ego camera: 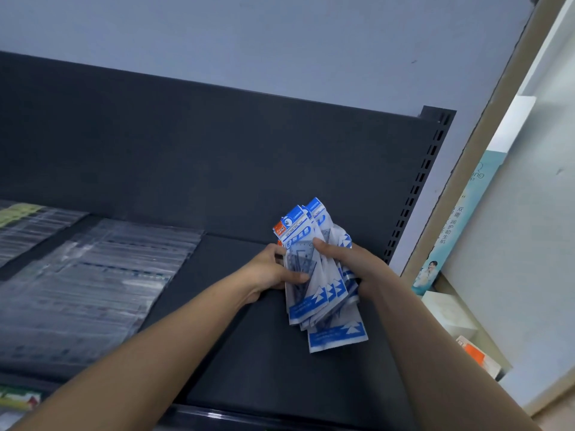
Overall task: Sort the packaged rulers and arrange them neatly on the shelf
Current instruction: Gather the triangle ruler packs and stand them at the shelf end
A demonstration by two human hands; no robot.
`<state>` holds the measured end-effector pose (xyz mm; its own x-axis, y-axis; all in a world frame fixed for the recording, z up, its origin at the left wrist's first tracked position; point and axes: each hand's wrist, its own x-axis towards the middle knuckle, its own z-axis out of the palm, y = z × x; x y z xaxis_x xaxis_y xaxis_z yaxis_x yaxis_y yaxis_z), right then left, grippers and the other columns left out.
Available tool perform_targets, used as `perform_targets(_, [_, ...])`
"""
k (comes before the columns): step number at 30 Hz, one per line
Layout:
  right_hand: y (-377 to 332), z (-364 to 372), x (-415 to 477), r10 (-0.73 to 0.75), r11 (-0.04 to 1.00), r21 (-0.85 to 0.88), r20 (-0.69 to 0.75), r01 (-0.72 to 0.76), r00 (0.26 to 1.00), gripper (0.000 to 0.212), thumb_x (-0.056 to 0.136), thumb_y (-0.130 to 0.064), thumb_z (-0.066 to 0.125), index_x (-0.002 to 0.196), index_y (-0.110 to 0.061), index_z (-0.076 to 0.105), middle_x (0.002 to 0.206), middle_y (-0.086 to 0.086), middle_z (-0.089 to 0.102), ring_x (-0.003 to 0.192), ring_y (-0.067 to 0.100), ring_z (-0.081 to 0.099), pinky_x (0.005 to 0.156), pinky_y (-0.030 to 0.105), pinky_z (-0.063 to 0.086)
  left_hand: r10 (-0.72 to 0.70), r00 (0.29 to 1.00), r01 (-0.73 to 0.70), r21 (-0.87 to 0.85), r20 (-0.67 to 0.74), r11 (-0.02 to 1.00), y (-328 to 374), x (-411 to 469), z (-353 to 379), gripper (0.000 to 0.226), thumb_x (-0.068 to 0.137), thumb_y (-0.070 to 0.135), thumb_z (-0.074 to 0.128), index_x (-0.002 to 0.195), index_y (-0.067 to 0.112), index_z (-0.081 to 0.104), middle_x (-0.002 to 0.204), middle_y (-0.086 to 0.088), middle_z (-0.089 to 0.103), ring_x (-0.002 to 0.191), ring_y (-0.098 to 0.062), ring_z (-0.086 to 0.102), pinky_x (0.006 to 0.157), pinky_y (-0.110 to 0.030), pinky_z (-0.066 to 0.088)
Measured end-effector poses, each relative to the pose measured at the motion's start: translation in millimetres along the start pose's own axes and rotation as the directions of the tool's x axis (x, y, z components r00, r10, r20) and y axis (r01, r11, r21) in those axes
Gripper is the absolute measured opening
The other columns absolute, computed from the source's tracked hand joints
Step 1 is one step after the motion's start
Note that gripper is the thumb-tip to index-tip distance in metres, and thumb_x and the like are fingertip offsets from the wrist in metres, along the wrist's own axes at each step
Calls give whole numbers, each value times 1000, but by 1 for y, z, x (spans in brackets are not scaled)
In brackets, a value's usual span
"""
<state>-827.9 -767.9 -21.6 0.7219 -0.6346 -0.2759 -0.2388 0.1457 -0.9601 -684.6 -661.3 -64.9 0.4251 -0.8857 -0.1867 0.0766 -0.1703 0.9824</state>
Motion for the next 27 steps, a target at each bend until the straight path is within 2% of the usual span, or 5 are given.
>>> perform_targets(8, [-17, 12, 2, -204, 869, -468, -41, 162, 978, 67, 64, -5, 78, 120, -25, 49, 102, -1, 68, 91, 18, 68, 80, 40, 58, 247, 962, -190, 369, -113, 910, 4, -6, -9, 50, 57, 38, 91, 84, 25, 51, 89, 9, 60, 81, -3, 58, 71, -23, 51])
perform_targets(12, [-30, 20, -8, -305, 634, -701, 159, 325, 939, 81, 63, -13, 76, 130, -41, 39, 103, -10, 65, 94, 13, 64, 83, 40, 56, 245, 960, 15, 897, -137, 442, 17, -14, -34, 60, 55, 78, 67, 74, 25, 46, 93, 8, 56, 97, -16, 56, 94, -40, 42])
perform_targets(17, [-27, 30, -9, -213, 557, -758, 265, 340, 940, 96, 63, -20, 74, 143, -40, 25, 99, -10, 65, 90, 11, 64, 84, 39, 56, 662, 749, 100, 991, -18, -87, 16, -31, -43, 96, 44, 81, 69, 114, 18, 51, 119, 0, 51, 114, -22, 49, 95, -39, 26])
perform_targets(22, [-27, 24, -7, -206, 583, -726, 303, 365, 931, 85, 64, -15, 78, 135, -30, 35, 101, -8, 66, 88, 10, 66, 82, 36, 57, 507, 815, -200, 958, 280, -206, 35, -25, -45, 135, 53, 70, 75, 153, 17, 1, 161, 1, 2, 148, -14, -9, 112, -52, -20])
perform_targets(27, [-21, 11, -3, -218, 723, -613, 237, 320, 947, 93, 61, -24, 90, 136, -32, 35, 117, -7, 56, 97, 9, 64, 84, 30, 55, 275, 904, -343, 939, 328, 6, 62, -6, -40, 87, 57, 55, 81, 131, 31, 43, 120, 15, 56, 118, -10, 52, 110, -38, 22])
